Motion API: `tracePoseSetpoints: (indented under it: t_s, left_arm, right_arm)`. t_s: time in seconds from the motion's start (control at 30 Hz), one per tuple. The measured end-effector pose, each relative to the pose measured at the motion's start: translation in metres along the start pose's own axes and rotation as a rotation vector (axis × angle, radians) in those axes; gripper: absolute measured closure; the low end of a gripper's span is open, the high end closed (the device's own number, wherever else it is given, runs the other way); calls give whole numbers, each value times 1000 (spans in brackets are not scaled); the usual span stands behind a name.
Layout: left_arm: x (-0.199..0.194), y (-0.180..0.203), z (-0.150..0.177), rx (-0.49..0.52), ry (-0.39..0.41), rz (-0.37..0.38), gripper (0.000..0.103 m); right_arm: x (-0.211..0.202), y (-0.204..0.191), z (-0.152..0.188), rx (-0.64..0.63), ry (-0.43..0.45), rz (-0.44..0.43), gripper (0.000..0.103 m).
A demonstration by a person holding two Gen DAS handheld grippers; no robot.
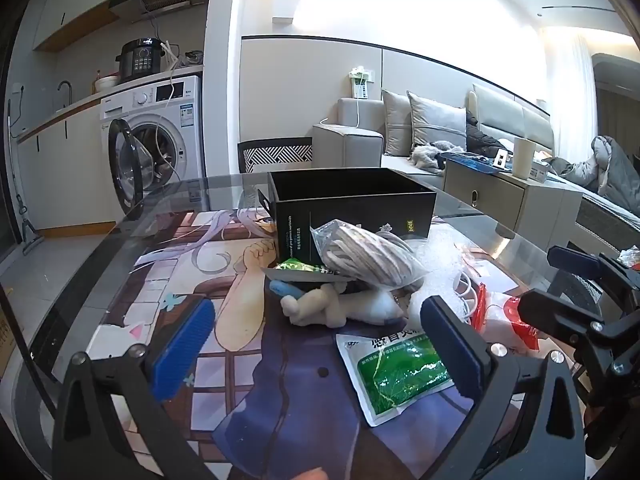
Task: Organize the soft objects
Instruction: 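Move both tools toward the packets in front of the black box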
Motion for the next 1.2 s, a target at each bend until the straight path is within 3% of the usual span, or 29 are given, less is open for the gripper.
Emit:
tracePoseSetpoints:
  t_s: [0.83, 1.2]
  left_arm:
    - [5, -6, 4, -19, -23, -15, 0]
    - [9, -8, 7, -36, -69, -49, 0]
  right_arm:
    - [7, 4, 6, 17, -8, 6, 0]
    - [9, 5, 6, 21, -9, 7, 0]
Point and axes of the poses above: each gripper's, at about its wrist camera, not at the fingertips, and x roughly the way its jaws point, y to its right, z to its underside, the point moved 8 cm from there along x, roughly the way its jaws point, and after that the axes turned 8 degrees about z, right-handed, at the moved point
